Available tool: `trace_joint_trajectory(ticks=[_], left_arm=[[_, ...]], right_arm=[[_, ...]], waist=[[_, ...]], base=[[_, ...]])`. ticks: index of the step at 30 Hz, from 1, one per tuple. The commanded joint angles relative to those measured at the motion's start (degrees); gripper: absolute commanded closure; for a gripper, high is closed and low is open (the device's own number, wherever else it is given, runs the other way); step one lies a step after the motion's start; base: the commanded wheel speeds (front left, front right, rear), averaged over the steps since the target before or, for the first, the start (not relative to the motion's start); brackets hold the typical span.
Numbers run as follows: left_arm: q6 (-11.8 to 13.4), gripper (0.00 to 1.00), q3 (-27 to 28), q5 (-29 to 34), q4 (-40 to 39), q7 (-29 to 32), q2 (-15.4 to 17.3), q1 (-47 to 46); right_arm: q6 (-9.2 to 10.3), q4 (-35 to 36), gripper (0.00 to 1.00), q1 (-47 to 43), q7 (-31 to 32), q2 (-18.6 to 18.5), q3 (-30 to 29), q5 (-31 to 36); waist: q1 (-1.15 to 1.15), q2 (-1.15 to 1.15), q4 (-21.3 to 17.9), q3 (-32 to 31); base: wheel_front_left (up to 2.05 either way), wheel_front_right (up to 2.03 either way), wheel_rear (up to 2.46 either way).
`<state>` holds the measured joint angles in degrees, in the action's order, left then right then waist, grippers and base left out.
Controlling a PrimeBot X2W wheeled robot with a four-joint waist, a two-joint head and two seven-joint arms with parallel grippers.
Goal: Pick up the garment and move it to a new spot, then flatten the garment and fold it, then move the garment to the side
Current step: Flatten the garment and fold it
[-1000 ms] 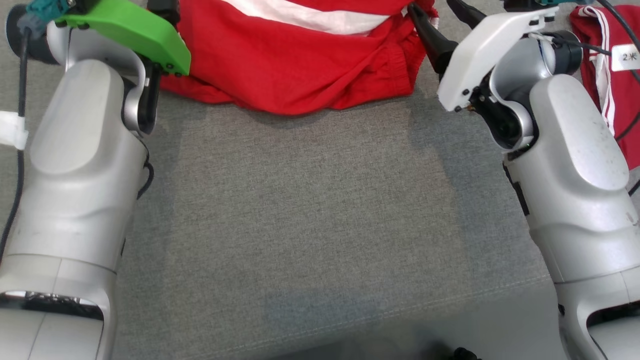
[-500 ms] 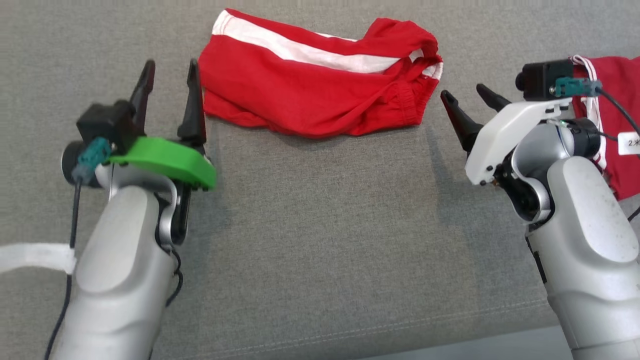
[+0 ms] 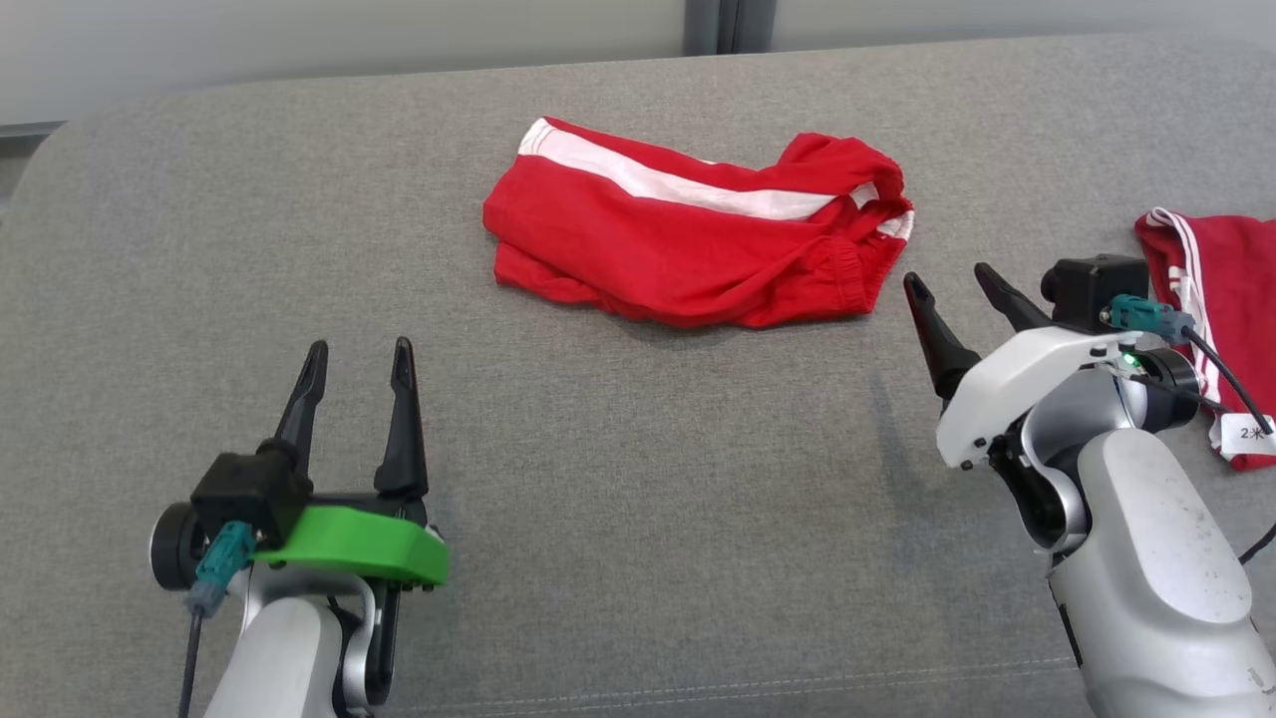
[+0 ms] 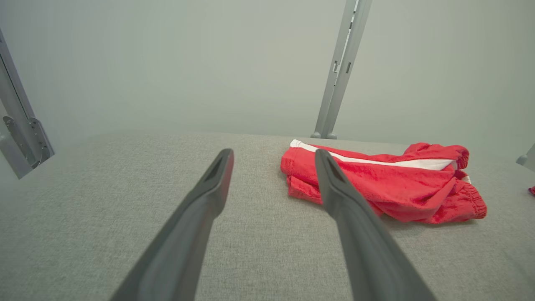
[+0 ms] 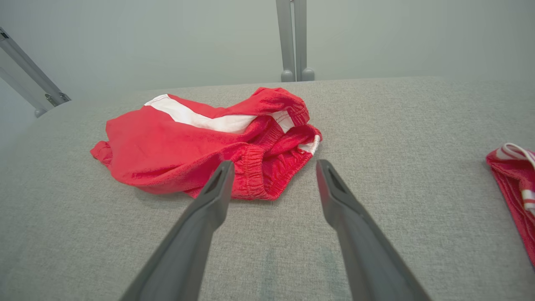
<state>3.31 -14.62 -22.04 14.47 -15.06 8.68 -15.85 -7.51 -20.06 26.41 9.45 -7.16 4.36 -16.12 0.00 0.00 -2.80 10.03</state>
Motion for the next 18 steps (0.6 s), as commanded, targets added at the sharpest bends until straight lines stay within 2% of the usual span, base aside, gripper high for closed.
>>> trace_joint_trajectory(ticks=[1,5,10,18], left_arm=[[0.6,0.00,0.5,0.8,-1.7,-0.1,-0.1,2.4],[0.5,0.00,0.8,2.6,-6.6,-0.1,-0.7,7.6],[-0.4,0.00,0.2,4.4,-9.7,-0.1,-0.7,11.7],[-1.3,0.00,-0.1,5.4,-11.0,-0.1,-1.0,10.7]], right_arm=[[0.06,-0.3,0.00,-1.0,-1.4,0.1,-0.4,0.9],[0.06,-1.9,0.00,-1.6,-4.1,0.8,-1.5,1.9],[0.06,-5.9,0.00,1.2,-4.3,1.4,-3.5,2.4],[0.05,-13.4,0.00,8.3,-3.2,1.3,-6.3,4.2]], waist=[[0.00,0.00,1.7,-1.5],[0.00,0.00,2.7,-1.6],[0.00,0.00,4.3,-0.2],[0.00,0.00,7.4,3.6]], base=[[0.00,0.00,0.00],[0.00,0.00,0.00],[0.00,0.00,0.00],[0.00,0.00,0.00]])
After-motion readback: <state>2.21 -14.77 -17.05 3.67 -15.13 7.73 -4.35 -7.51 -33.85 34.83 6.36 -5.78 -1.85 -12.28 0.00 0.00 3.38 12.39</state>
